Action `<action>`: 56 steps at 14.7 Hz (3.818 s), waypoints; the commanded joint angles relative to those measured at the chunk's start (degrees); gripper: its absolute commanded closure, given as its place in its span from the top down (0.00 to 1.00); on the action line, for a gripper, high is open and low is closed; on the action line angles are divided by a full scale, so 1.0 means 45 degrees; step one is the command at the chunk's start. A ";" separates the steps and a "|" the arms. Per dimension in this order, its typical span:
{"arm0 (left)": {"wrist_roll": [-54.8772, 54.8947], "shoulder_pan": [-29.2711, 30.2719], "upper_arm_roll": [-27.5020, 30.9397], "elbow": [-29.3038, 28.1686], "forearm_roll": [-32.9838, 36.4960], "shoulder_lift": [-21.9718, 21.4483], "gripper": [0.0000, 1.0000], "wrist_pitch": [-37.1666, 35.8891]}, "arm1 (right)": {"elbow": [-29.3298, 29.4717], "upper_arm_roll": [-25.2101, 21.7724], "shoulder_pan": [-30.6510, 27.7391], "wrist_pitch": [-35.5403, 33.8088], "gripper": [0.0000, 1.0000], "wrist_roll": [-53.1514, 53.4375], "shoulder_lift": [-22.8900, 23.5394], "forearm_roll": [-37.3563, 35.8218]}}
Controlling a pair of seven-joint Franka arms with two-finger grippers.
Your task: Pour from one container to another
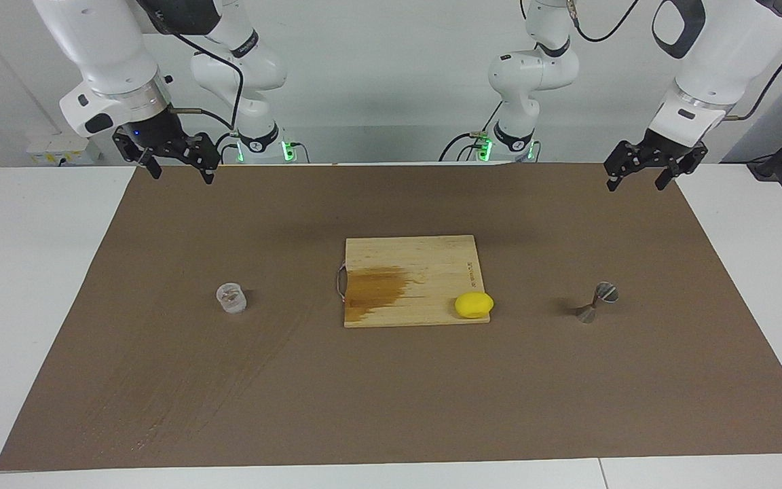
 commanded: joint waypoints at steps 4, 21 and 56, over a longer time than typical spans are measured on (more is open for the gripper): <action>-0.2898 0.1040 -0.0078 -0.0135 -0.0854 0.1856 1.00 0.2282 | -0.0132 0.0129 -0.0211 -0.0067 1.00 0.0173 -0.0172 0.0114; -1.7007 0.1784 -0.0078 -0.3767 -1.1223 0.2601 1.00 0.8750 | -0.0132 0.0129 -0.0191 -0.0067 1.00 0.0173 -0.0172 0.0114; -1.7184 0.1569 -0.0157 -0.5740 -1.4274 0.2445 0.81 1.0157 | -0.0132 0.0129 -0.0191 -0.0067 1.00 0.0173 -0.0172 0.0114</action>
